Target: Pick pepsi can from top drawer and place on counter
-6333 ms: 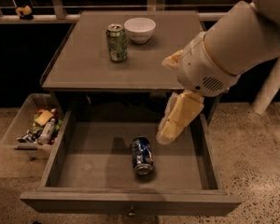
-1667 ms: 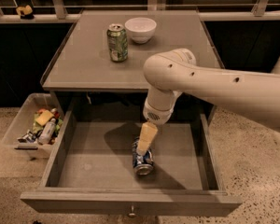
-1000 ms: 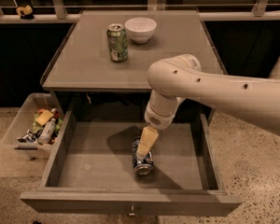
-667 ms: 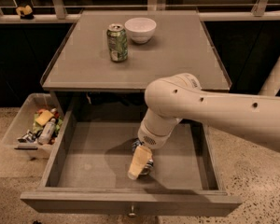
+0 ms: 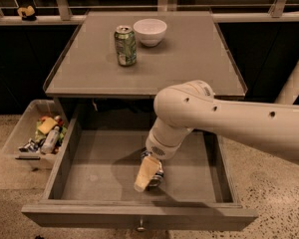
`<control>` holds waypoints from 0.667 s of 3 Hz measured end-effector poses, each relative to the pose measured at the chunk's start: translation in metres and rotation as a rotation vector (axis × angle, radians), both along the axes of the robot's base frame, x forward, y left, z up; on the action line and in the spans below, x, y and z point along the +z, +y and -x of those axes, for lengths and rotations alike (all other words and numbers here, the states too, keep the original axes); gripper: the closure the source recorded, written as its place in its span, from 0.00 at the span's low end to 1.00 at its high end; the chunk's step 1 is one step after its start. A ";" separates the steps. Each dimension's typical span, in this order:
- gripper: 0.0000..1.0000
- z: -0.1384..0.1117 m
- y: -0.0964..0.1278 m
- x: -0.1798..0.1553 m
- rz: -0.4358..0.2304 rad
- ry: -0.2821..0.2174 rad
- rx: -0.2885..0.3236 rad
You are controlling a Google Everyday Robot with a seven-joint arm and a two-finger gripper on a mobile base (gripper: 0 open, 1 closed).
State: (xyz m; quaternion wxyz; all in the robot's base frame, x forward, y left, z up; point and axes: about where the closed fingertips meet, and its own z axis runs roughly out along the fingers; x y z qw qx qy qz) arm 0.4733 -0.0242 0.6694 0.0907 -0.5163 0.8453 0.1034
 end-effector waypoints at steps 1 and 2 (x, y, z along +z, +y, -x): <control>0.00 0.002 0.018 -0.004 -0.024 -0.046 -0.025; 0.00 -0.002 0.040 -0.011 -0.046 -0.111 -0.060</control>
Offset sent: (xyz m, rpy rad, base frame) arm 0.0087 0.0665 -0.0194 0.0762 -0.1911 -0.1150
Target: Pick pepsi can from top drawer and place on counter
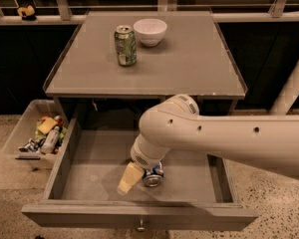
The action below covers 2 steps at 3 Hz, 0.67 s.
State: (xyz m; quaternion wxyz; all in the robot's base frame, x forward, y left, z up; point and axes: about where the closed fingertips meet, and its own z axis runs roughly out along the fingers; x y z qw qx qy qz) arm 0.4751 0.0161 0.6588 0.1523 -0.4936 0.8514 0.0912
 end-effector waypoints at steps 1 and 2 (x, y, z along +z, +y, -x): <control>0.00 -0.003 0.002 0.001 -0.013 -0.010 -0.022; 0.00 -0.008 0.002 -0.004 -0.014 -0.012 -0.030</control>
Offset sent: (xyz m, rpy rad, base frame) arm 0.0150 0.0016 -0.0121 0.0173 -0.0105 -0.0444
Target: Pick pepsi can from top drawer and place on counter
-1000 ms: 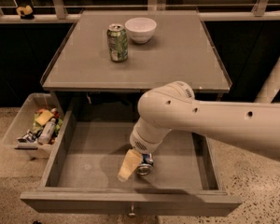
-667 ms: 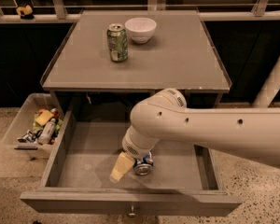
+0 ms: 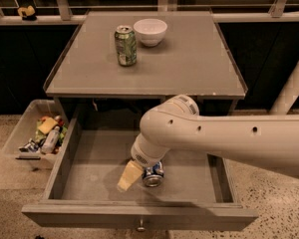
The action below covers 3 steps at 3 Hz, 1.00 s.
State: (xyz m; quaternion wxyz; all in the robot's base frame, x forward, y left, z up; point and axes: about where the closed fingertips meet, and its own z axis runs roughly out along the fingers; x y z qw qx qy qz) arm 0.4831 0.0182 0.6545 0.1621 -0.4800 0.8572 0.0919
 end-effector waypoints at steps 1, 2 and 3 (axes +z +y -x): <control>0.00 -0.016 0.002 -0.024 0.018 0.006 -0.027; 0.00 -0.024 0.005 -0.048 -0.003 0.048 -0.048; 0.00 -0.024 0.005 -0.048 -0.003 0.048 -0.048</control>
Offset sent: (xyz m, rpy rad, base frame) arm 0.0348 0.0095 -0.0724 0.0391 0.0976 -0.0682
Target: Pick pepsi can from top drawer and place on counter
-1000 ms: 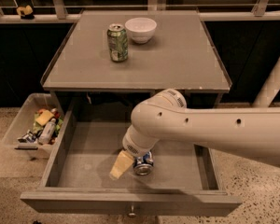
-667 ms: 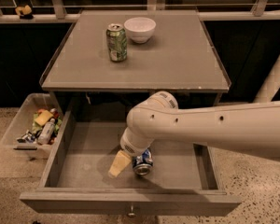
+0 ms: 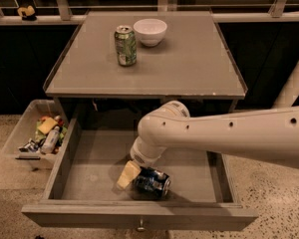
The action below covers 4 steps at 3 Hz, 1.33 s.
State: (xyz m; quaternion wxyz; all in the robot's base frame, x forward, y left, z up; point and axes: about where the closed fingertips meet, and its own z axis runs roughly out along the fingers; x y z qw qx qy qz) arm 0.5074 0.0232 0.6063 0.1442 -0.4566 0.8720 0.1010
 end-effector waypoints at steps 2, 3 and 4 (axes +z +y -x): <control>0.00 0.007 -0.035 -0.031 0.002 0.037 -0.055; 0.18 0.007 -0.035 -0.031 0.002 0.037 -0.055; 0.41 0.007 -0.035 -0.031 0.002 0.037 -0.055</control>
Offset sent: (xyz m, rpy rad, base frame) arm -0.0192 -0.0681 -0.0592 -0.0005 0.0598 -0.1032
